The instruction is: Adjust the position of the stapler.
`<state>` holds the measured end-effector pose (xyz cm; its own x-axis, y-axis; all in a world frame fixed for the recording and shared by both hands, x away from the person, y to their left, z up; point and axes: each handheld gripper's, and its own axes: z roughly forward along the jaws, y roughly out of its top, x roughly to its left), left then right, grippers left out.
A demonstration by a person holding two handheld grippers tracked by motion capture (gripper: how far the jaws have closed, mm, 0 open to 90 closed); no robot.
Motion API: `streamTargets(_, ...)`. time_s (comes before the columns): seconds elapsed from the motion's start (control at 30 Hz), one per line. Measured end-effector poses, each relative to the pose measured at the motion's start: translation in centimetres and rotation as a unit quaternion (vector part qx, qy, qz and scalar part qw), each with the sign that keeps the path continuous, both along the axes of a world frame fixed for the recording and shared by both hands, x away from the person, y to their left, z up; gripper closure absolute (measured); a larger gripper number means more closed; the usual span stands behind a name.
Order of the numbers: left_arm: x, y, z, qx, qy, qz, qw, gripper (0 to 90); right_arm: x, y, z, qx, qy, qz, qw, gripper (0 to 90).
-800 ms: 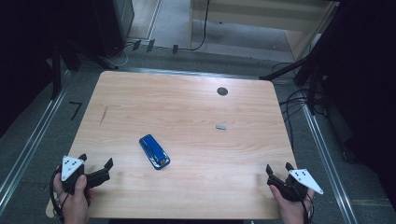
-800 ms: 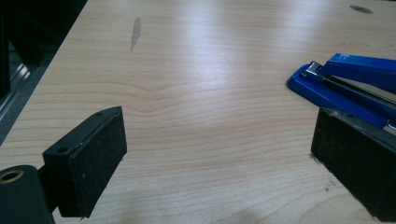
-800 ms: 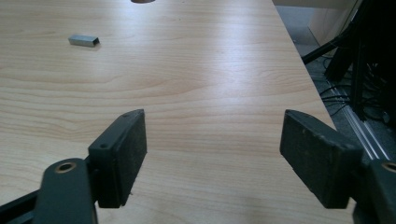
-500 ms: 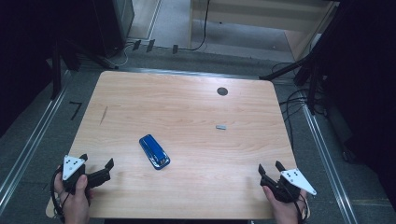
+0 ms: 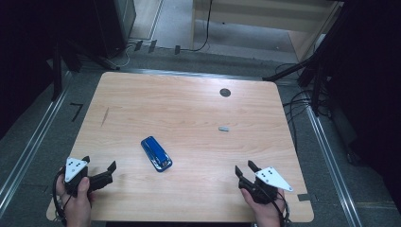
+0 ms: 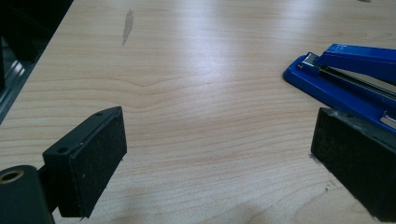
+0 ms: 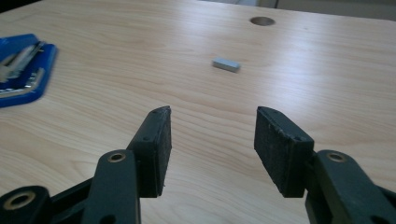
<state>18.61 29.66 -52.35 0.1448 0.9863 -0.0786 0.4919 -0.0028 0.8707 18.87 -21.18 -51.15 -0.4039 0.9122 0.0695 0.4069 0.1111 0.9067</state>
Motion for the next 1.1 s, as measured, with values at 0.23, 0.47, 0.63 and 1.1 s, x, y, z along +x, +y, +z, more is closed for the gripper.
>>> streamTargets(0.23,-0.1,-0.2,0.0,0.000,0.000,-0.002,1.0000,5.0,0.6,3.0,1.1,0.014,-0.001,0.035,0.9993,47.9)
streamTargets(0.47,0.0,-0.1,0.0,-0.002,0.001,-0.002,1.0000,5.7,1.5,6.4,1.5,0.011,0.000,0.072,0.9974,48.9)
streamTargets(0.63,0.0,-0.1,0.0,-0.005,0.001,-0.003,1.0000,5.7,1.9,8.3,1.6,0.008,0.001,0.096,0.9954,49.8)
streamTargets(1.1,0.0,-0.1,0.0,-0.003,0.001,-0.004,1.0000,5.7,3.4,13.7,0.9,0.008,0.020,0.141,0.9898,48.2)
